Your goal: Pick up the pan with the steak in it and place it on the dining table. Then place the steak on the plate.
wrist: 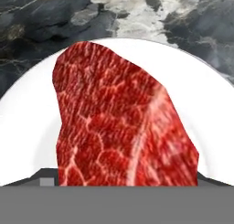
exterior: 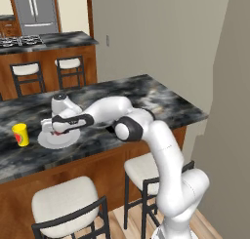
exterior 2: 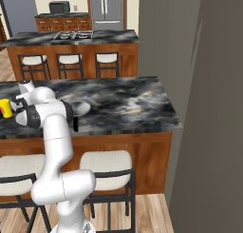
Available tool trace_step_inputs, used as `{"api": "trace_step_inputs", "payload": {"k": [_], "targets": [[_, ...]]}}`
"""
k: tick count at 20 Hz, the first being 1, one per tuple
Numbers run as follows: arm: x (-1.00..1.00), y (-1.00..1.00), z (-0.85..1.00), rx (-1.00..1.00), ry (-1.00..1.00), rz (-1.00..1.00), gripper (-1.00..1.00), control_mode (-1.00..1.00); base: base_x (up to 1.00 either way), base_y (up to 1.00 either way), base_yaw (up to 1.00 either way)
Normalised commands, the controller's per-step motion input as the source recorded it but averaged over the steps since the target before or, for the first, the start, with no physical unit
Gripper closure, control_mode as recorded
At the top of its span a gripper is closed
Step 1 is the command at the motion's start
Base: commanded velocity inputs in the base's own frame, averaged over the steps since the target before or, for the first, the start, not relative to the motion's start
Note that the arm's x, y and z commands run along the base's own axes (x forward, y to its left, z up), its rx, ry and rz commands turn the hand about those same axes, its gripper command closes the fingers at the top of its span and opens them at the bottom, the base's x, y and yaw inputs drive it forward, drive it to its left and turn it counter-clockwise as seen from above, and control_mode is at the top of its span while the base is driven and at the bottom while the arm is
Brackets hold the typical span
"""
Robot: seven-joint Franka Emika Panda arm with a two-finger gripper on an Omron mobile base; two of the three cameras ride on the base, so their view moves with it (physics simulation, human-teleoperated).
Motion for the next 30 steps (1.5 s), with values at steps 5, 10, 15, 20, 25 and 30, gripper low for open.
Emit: {"api": "trace_step_inputs", "payload": {"k": [5,10,15,20,25,30], "targets": [[0.14,0.27,-0.14,0.00,0.00,-0.03,1.00,-1.00,0.00,0.00,0.00],[0.00,0.01,0.00,0.00,0.00,0.00,1.00,-1.00,0.00,0.00,0.00],[0.00,0.00,-0.05,0.00,0.00,0.00,1.00,-1.00,0.00,0.00,0.00],[0.00,0.00,-0.15,-0.01,0.00,0.00,1.00,-1.00,0.00,0.00,0.00],[0.00,0.00,0.00,0.00,0.00,0.00,-1.00,-1.00,0.00,0.00,0.00],[0.00,0.00,0.02,0.00,0.00,0.00,-1.00,-1.00,0.00,0.00,0.00]]}}
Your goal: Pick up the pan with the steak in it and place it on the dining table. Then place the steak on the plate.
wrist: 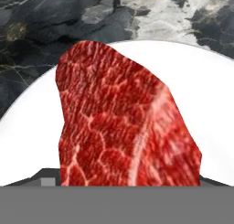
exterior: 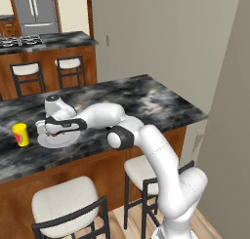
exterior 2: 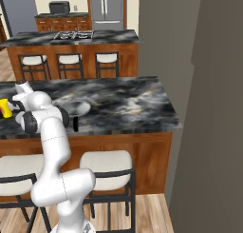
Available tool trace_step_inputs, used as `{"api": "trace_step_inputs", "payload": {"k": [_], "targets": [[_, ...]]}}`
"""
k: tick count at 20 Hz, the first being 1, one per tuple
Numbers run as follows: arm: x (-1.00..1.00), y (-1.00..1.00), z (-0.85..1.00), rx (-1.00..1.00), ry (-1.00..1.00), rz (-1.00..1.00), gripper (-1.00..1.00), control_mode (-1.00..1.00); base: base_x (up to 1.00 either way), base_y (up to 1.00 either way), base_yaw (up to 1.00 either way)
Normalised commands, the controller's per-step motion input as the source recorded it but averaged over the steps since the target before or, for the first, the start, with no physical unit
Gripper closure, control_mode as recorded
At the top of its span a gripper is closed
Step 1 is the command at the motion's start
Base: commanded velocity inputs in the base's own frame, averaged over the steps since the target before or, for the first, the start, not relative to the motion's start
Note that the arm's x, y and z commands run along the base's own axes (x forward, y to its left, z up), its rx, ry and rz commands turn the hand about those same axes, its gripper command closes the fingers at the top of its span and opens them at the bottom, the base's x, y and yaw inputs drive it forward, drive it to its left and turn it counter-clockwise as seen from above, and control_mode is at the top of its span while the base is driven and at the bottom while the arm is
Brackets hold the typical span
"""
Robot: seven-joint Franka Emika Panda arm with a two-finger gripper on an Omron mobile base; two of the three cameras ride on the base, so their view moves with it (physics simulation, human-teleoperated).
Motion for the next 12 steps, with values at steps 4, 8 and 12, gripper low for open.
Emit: {"api": "trace_step_inputs", "payload": {"k": [4,8,12], "targets": [[-0.04,-0.06,0.29,0.06,0.00,0.00,-1.00,-1.00,0.00,0.00,0.00],[-0.31,-0.15,0.40,0.10,0.00,0.00,-1.00,-1.00,0.00,0.00,0.00],[-0.50,-0.21,0.40,0.11,0.00,0.00,-1.00,-1.00,0.00,0.00,0.00]]}}
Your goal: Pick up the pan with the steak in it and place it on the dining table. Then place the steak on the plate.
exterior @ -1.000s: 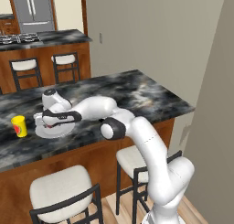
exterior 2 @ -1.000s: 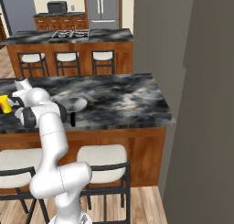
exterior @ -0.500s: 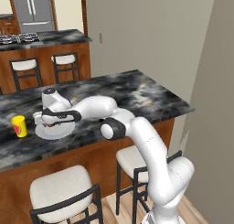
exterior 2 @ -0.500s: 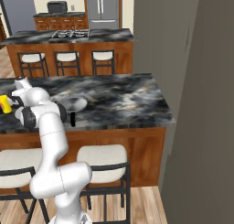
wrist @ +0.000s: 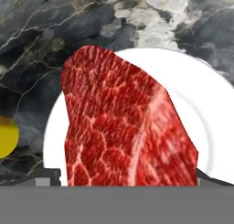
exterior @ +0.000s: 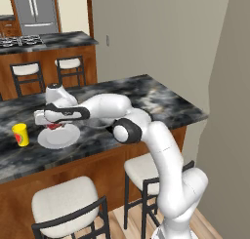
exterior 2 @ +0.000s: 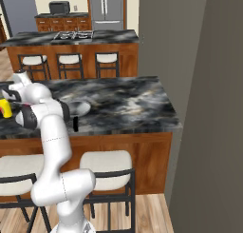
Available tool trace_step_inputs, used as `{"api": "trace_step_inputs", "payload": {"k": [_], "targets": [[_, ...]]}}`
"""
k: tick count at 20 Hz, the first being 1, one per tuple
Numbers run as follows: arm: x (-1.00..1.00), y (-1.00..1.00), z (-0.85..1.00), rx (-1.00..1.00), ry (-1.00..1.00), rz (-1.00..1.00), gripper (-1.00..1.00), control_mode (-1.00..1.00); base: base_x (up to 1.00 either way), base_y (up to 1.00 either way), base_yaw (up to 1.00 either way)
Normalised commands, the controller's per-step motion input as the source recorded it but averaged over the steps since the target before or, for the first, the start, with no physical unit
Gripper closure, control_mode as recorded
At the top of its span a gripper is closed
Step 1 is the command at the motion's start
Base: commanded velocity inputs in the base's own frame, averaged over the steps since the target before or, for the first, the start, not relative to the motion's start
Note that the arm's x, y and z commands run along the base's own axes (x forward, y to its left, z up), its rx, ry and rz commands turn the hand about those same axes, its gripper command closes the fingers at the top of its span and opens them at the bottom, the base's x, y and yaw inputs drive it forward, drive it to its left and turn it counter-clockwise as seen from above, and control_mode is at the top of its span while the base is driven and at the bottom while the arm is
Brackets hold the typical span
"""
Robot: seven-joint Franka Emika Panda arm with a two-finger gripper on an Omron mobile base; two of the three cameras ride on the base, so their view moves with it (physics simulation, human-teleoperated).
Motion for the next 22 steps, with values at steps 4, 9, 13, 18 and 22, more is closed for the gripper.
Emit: {"api": "trace_step_inputs", "payload": {"k": [4,9,13,18,22], "targets": [[-0.64,-0.22,0.29,0.10,0.00,0.00,-1.00,-1.00,0.00,0.00,0.00],[-0.24,-0.11,-0.07,0.01,0.00,0.00,-1.00,-1.00,0.00,0.00,0.00],[-0.03,-0.06,-0.39,-0.08,0.03,0.00,-1.00,-1.00,0.00,0.00,0.00],[-0.01,-0.08,-0.25,-0.09,0.01,0.00,-1.00,-1.00,0.00,0.00,0.00],[0.12,0.00,0.00,0.00,0.00,-0.01,-1.00,-1.00,0.00,0.00,0.00]]}}
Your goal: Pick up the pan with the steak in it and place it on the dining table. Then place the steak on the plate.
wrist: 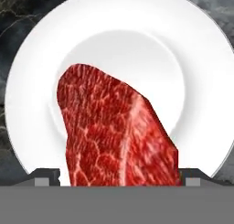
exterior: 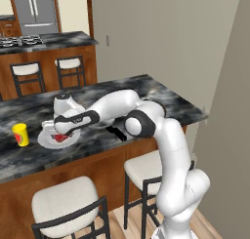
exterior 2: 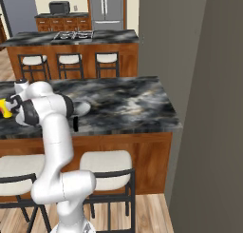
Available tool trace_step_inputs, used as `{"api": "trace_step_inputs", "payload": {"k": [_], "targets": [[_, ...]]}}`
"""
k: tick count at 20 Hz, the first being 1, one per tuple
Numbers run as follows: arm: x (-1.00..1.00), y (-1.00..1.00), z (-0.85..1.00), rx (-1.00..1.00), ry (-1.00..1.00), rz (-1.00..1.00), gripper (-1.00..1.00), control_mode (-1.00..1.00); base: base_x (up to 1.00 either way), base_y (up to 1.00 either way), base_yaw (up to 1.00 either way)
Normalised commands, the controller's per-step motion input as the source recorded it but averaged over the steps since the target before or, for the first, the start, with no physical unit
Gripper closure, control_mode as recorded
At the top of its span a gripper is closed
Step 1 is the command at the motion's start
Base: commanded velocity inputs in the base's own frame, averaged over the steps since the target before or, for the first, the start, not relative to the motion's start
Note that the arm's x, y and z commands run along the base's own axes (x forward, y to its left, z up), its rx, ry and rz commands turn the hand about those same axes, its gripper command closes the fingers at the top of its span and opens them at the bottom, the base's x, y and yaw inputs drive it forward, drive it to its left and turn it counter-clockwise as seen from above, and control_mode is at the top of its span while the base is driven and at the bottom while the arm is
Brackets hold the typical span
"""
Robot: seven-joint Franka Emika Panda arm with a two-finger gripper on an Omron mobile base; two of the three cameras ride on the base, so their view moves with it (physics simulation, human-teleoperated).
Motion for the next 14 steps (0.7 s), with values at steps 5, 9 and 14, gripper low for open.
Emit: {"api": "trace_step_inputs", "payload": {"k": [5,9,14], "targets": [[0.61,0.34,0.00,-0.02,0.00,-0.14,-1.00,-1.00,0.00,0.00,0.00],[0.63,0.25,0.00,-0.03,0.00,-0.16,-1.00,-1.00,0.00,0.00,0.00],[0.49,0.03,0.00,0.00,0.02,-0.11,-1.00,-1.00,0.00,0.00,0.00]]}}
